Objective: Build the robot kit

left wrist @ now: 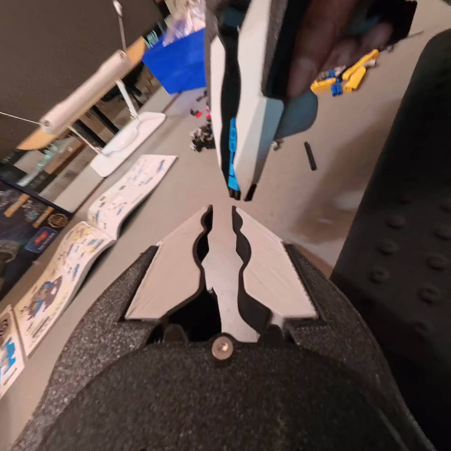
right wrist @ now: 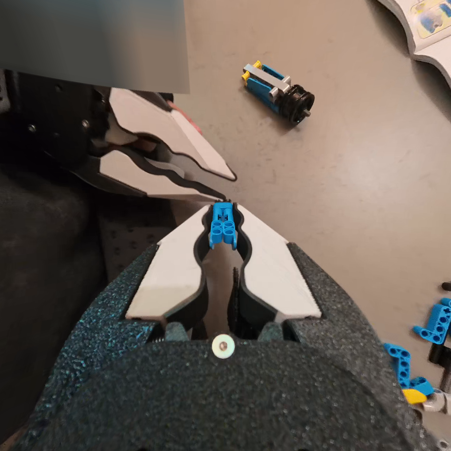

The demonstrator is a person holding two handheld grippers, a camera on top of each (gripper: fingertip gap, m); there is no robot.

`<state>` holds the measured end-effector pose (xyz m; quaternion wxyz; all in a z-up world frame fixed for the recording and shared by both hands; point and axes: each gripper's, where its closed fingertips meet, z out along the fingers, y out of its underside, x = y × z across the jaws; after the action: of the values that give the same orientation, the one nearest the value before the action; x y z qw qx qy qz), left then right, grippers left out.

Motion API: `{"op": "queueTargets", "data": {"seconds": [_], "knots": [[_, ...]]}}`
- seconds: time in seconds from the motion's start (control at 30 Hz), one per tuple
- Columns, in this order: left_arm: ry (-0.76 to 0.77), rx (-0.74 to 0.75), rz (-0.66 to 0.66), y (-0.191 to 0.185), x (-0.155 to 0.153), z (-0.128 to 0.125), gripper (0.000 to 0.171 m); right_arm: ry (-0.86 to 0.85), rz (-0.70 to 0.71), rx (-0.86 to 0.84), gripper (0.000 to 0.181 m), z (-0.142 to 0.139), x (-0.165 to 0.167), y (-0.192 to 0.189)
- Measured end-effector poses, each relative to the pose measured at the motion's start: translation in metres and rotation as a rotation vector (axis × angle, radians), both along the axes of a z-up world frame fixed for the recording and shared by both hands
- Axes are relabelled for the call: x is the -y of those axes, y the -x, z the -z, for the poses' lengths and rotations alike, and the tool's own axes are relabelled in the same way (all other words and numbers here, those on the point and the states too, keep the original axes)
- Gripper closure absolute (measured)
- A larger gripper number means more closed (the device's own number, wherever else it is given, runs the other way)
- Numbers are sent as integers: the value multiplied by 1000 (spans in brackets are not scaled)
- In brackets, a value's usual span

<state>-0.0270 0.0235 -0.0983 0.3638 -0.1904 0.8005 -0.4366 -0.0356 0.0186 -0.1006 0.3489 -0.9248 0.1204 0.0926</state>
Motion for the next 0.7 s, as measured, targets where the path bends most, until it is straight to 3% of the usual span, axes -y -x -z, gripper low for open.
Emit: {"op": "queueTargets", "data": {"seconds": [0.13,0.43,0.7], "knots": [[-24,104,-23,2,-2,-12,160,-67,15,-16,166,-9,-6,6],[-123,180,-12,9,3,-10,159,-176,64,-73,166,-19,-4,12],[-84,281,13,19,10,-30,152,-435,103,-229,165,-42,-8,15]]}}
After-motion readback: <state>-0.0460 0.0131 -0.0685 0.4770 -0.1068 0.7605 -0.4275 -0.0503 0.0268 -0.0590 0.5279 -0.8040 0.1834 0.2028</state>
